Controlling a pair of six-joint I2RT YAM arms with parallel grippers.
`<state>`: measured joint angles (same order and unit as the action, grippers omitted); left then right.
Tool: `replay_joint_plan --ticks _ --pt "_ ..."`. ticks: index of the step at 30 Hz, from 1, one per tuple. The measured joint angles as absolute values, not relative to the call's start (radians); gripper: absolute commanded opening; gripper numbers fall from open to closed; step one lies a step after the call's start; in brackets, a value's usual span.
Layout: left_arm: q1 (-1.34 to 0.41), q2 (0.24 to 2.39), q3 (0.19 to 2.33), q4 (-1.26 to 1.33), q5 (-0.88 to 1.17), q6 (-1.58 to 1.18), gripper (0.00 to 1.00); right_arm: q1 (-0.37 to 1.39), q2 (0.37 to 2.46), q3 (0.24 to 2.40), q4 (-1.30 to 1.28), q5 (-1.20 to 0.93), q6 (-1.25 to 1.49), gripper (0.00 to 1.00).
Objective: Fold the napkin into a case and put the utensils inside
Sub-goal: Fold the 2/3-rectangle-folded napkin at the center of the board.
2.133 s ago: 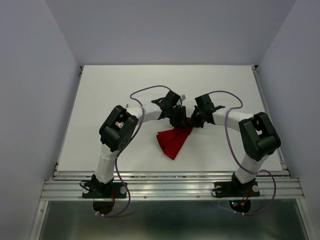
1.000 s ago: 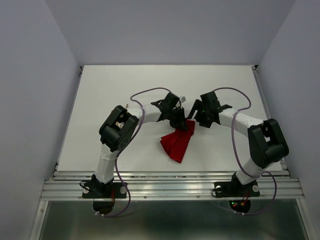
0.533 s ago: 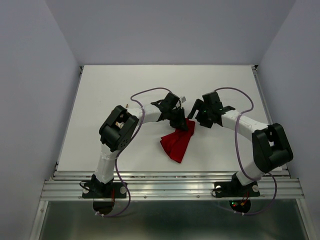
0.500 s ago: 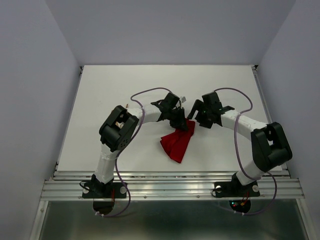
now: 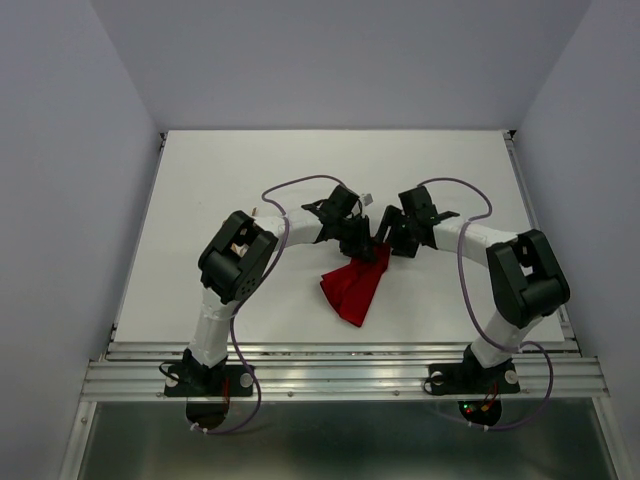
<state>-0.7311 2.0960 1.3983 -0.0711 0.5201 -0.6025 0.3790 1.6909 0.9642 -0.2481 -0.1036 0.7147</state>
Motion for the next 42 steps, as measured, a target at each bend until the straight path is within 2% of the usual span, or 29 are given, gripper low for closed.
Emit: replay_joint_plan --ticks 3,9,16,20,23,32,38,41,42 --pt "-0.731 2.096 1.398 -0.071 0.524 -0.598 0.17 0.379 1.702 0.965 -0.242 -0.1 0.723 0.45" --pt "-0.731 2.096 1.398 -0.071 0.529 -0.568 0.26 0.379 1.707 0.949 -0.237 -0.093 0.754 0.25" --pt "-0.731 2.096 1.398 -0.072 0.541 -0.546 0.33 0.379 1.712 0.947 -0.231 -0.093 0.768 0.17" --pt "-0.726 2.091 1.398 -0.076 0.542 -0.536 0.35 0.379 1.715 0.947 -0.225 -0.093 0.775 0.09" --pt "-0.715 2.077 1.398 -0.086 0.543 -0.53 0.36 0.379 1.715 0.947 -0.224 -0.093 0.78 0.06" --pt "-0.649 1.972 1.373 -0.086 0.544 -0.53 0.34 0.379 1.716 0.945 -0.222 -0.093 0.785 0.05" --pt "-0.635 1.964 1.349 -0.072 0.535 -0.541 0.27 0.379 1.716 0.945 -0.222 -0.093 0.786 0.05" --pt "-0.633 1.964 1.332 -0.074 0.505 -0.552 0.3 0.379 1.716 0.945 -0.222 -0.093 0.787 0.05" --pt "-0.633 1.964 1.33 -0.075 0.495 -0.554 0.38 0.379 1.716 0.945 -0.222 -0.093 0.787 0.05"
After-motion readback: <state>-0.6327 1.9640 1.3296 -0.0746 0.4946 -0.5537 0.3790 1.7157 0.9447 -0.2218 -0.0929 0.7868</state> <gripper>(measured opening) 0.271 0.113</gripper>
